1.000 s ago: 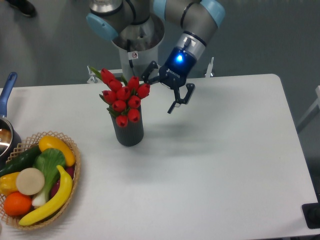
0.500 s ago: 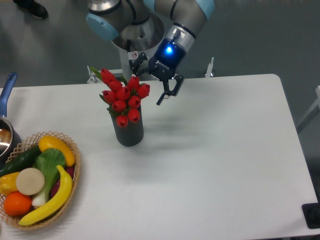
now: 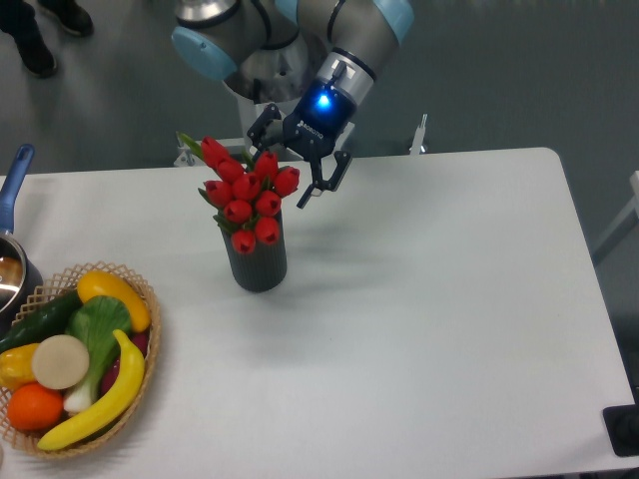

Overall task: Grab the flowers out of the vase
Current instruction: 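Lower the gripper around the tulip stems above the vase rim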

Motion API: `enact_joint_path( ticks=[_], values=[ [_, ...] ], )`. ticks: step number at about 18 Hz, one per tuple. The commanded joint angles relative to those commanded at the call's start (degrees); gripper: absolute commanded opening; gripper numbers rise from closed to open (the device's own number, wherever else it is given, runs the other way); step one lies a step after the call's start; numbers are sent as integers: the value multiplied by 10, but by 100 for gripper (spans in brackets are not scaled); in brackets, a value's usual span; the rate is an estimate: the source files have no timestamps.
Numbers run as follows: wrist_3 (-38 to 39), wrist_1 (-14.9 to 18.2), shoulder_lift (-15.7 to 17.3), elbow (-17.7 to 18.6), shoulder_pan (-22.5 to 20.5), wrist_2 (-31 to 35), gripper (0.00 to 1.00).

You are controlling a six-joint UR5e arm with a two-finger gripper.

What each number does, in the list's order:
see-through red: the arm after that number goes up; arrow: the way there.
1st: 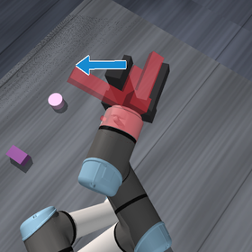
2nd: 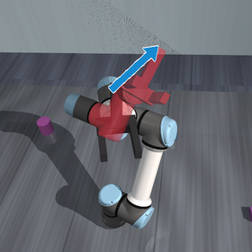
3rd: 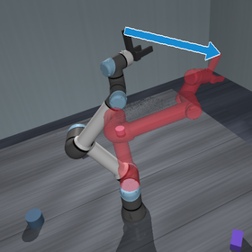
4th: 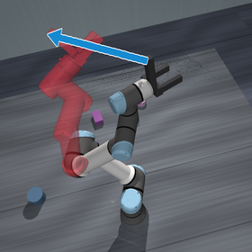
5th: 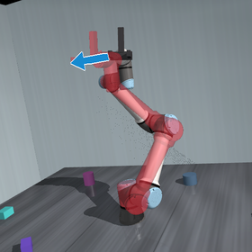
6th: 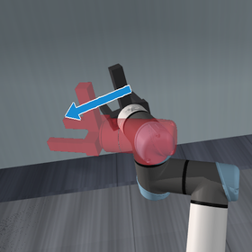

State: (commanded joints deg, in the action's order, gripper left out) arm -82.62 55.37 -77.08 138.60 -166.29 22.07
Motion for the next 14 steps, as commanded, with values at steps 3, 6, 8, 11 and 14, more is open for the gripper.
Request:
enact_joint_path(
  ticks=[3,6,8,11,14],
  values=[
    [-2,-1,-8,0,4,-21,100],
    [-15,-2,-27,-4,12,-26,100],
    [-28,-3,-44,-9,24,-30,100],
    [-36,-4,-70,-22,44,-60,100],
    [-50,-4,-83,-25,47,-66,100]
  ],
)
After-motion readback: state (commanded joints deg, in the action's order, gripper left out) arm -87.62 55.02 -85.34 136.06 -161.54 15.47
